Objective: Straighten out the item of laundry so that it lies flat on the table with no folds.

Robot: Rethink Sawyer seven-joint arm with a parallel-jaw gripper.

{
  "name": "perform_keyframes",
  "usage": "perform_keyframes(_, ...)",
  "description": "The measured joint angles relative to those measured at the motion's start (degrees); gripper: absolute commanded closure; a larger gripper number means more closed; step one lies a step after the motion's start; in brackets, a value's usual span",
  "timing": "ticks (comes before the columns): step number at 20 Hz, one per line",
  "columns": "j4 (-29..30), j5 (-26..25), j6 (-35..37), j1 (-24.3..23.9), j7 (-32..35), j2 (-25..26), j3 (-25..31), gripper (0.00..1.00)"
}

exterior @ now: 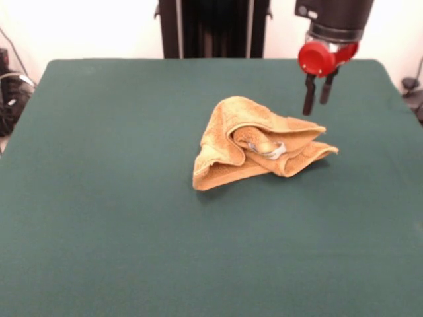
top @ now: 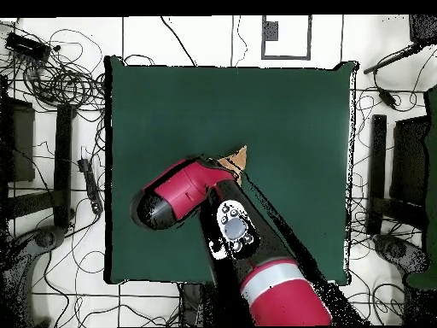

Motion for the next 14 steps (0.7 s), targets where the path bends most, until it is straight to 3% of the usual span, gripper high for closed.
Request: perform_keyframes(14, 0.79, 2.86, 0.32, -0.65, 0.00, -4.01, 0.89, 0.00)
